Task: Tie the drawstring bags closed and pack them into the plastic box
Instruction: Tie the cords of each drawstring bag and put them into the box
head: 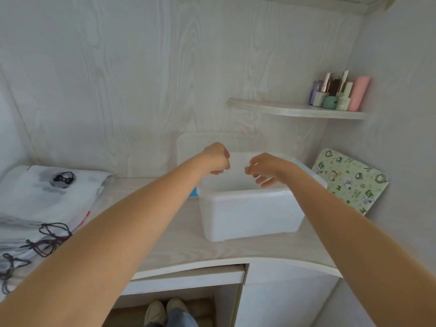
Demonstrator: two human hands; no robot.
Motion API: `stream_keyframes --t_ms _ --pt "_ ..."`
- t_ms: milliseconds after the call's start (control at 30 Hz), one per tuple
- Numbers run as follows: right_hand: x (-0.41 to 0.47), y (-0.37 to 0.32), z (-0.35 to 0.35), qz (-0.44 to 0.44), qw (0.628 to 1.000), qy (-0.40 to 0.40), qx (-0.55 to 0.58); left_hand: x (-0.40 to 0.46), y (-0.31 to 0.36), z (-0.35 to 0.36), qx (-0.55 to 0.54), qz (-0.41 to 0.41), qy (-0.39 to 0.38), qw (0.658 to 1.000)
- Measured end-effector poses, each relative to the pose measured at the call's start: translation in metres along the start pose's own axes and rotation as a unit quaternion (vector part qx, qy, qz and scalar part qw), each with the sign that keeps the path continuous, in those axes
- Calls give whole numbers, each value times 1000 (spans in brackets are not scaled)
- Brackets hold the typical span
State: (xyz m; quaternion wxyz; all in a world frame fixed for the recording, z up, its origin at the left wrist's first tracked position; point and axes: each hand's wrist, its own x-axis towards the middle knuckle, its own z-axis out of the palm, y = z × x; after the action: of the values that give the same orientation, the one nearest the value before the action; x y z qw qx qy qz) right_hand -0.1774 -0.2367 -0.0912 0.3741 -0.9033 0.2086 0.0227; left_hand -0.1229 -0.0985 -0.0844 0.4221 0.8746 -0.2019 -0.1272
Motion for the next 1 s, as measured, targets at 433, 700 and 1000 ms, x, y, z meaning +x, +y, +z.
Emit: stream_keyframes --t_ms 433,700,1000 --pt "-58 -106 112 -338 912 234 15 -59 -93 -121 -65 68 281 955" --pt "-49 -162 246 -349 935 48 -44 -98 -223 -195 94 -9 293 951" --pt "-37 -194 334 -320 936 -133 -64 -123 -302 -225 219 -83 87 968"
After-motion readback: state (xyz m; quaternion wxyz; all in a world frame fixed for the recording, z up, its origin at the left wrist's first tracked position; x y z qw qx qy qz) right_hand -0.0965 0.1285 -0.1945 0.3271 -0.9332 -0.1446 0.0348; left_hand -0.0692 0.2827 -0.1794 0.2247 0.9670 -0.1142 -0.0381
